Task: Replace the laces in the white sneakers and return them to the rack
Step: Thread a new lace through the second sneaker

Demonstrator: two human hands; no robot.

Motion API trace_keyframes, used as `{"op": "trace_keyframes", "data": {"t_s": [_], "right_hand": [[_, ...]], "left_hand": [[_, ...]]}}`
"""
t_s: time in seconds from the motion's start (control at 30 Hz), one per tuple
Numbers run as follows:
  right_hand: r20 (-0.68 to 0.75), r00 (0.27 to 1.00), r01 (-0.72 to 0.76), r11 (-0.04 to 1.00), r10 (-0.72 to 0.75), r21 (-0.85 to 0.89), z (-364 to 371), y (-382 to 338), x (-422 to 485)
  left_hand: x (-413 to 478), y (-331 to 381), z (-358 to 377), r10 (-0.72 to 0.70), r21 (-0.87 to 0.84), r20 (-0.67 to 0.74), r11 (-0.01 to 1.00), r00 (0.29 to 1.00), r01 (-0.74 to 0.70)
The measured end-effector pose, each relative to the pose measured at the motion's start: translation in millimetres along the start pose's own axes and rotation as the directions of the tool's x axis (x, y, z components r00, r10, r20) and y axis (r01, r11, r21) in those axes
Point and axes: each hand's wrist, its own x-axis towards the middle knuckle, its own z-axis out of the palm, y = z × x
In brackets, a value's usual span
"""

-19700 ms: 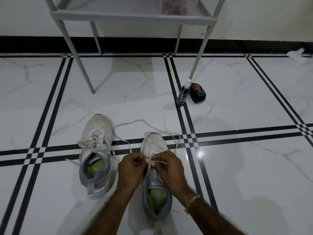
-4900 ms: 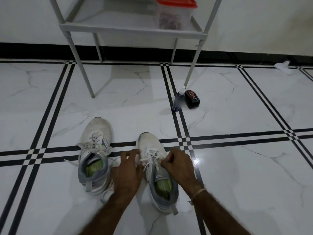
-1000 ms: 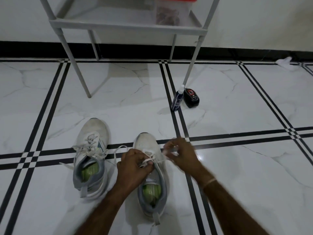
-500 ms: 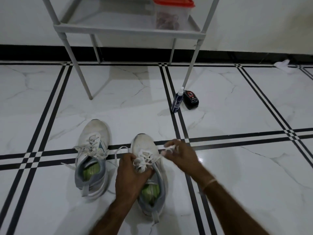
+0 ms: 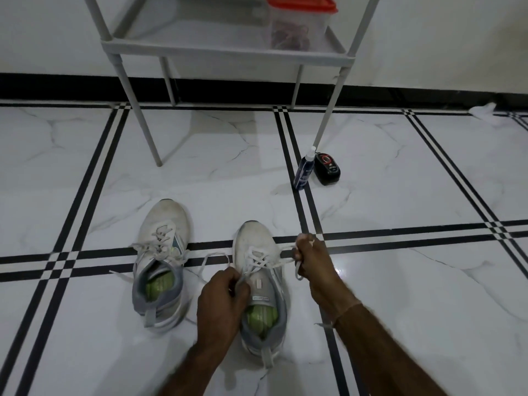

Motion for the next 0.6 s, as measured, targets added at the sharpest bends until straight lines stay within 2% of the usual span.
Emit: {"op": "trace_keyframes", "data": {"t_s": [0.07,0.13,0.17,0.23,0.33,0.37,0.43,0.5,0.57,0.6], "right_hand": [[-0.054,0.986,0.137,0.956,-0.156,-0.259,-6.5,-1.3,3.6],[0.013,0.975,0.191,0.801,-0.223,-0.568,-9.0,-2.3,0.6],[0.059,0.974,0.205,0.742,-0.218,-0.638,-7.7,-1.8,0.4],[0.15,0.952,0.298,0.684,-0.268,-0.666,0.0,-2.7,-3.5],[0.262,0.832,0.52,0.522,-0.488,-0.676,5.5,3.2,-7.0],[0.295,0.808,0.56,0.508,-0.509,-0.655,8.1,4.4,-9.7],[0.4,0.816,0.576,0.52,-0.418,-0.631,14.8,1.8,-18.8],[0.452,0.833,0.553,0.469,-0.32,-0.689,19.8,0.7,-24.0],[0.463,0.819,0.572,0.416,-0.34,-0.707,24.0,2.7,-25.1],[0.458,0.81,0.583,0.43,-0.366,-0.689,24.8,3.0,-26.2]], "left_hand": [[1.3,-0.5,0.1,0.037,0.073,0.018,0.997,0.999,-0.038],[2.0,3.5,-0.3,0.031,0.124,0.027,0.992,0.999,-0.034],[1.1,6.4,-0.7,0.027,0.132,0.006,0.991,1.0,-0.028],[-0.2,9.4,-0.5,0.056,0.128,-0.053,0.991,0.997,-0.049],[1.9,11.5,-0.1,0.045,0.031,-0.044,0.999,0.998,-0.044],[2.7,11.1,-1.3,0.005,-0.013,-0.034,1.0,0.999,-0.005],[4.8,10.7,-3.9,-0.076,-0.089,-0.022,0.993,0.997,0.073],[6.9,10.3,-6.2,-0.119,-0.136,-0.003,0.984,0.993,0.118],[9.6,6.8,-6.5,-0.146,-0.189,0.032,0.971,0.989,0.149],[11.4,4.9,-6.1,-0.158,-0.217,0.056,0.962,0.986,0.167]]}}
